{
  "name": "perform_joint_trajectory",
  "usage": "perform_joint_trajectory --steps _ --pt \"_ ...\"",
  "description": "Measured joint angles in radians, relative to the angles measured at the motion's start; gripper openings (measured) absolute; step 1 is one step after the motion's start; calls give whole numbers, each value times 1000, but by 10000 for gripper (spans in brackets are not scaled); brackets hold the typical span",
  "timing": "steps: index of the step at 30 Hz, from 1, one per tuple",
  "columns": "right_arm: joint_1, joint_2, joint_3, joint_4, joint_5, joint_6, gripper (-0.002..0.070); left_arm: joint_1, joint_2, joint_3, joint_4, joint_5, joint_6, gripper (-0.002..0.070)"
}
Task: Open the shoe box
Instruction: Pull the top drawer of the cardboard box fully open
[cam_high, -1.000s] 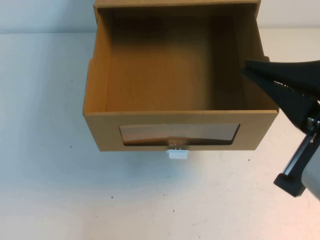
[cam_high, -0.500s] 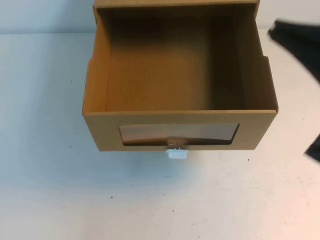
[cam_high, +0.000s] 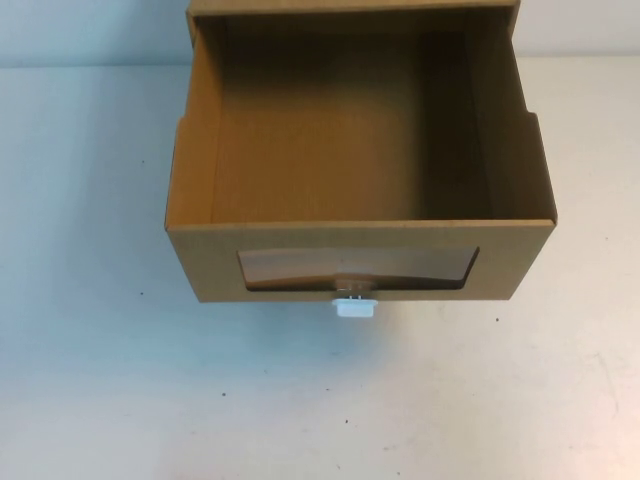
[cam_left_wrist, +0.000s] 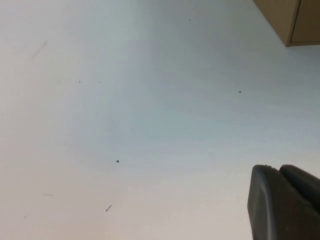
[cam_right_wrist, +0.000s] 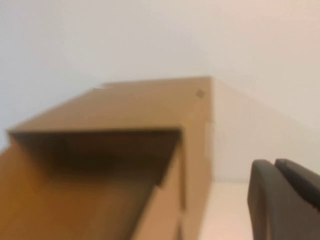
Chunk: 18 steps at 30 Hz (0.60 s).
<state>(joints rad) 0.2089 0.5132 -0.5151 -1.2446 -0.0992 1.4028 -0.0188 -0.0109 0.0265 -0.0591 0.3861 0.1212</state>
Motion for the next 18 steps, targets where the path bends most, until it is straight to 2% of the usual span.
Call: perform_joint_trajectory --steps 6,9,15,18 --pt "-125 -203 234 -2 -4 16 -14 0 0 0 0 0 0 -5" --pt "-138 -279 313 -12 1 16 -13 0 0 0 0 0 0 -5" --pt "-138 -333 341 -57 8 16 -13 0 0 0 0 1 0 -5" --pt "-138 -333 357 17 11 -48 -14 0 0 0 0 1 -1 -5"
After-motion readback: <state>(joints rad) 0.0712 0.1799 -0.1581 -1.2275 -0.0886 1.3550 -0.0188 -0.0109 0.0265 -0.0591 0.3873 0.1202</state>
